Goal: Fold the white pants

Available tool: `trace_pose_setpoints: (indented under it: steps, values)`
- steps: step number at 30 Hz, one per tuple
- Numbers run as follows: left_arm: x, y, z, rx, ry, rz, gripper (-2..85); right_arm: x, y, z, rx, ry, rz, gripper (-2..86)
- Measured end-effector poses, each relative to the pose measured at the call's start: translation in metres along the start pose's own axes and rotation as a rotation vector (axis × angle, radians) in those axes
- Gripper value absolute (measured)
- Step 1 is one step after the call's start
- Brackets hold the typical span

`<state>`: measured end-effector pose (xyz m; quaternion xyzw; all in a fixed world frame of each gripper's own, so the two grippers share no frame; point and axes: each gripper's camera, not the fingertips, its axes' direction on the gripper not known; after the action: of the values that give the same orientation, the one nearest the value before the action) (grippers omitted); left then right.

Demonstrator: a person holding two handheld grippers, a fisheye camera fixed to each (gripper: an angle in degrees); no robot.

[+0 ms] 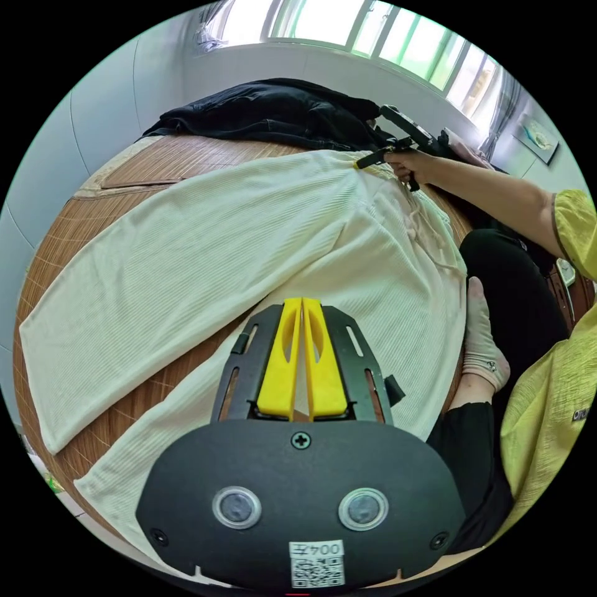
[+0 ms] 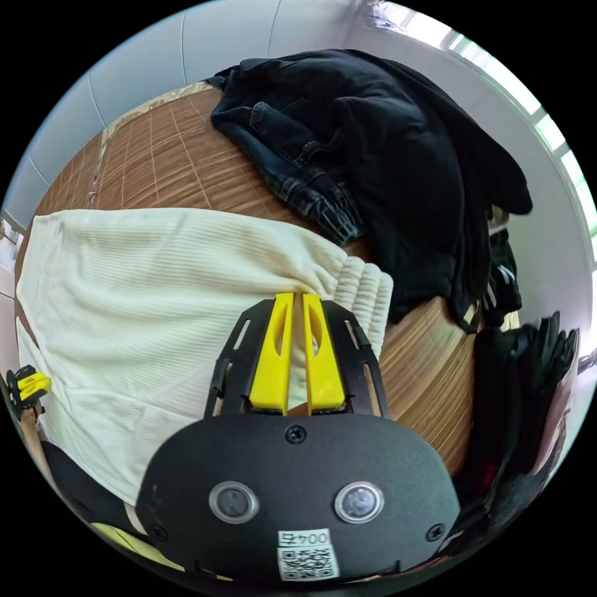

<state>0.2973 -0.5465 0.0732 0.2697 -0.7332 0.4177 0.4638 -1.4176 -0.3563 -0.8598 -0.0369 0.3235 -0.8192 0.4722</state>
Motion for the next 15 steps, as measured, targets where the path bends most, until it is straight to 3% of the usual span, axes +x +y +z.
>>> trace_pose_setpoints:
  steps: [7, 11, 15]
  values:
    - [-0.009, 0.014, -0.011, 0.03, 0.042, -0.017, 0.2, -0.006, -0.05, 0.003, -0.096, 0.001, -0.027, 4.4]
    - [0.002, 0.019, -0.031, 0.078, 0.003, -0.003, 0.3, -0.023, 0.008, -0.049, 0.052, -0.014, -0.035, 4.5]
    - [0.021, 0.025, -0.029, 0.033, -0.098, 0.001, 0.3, -0.057, 0.081, -0.067, 0.042, -0.01, -0.19, 3.9]
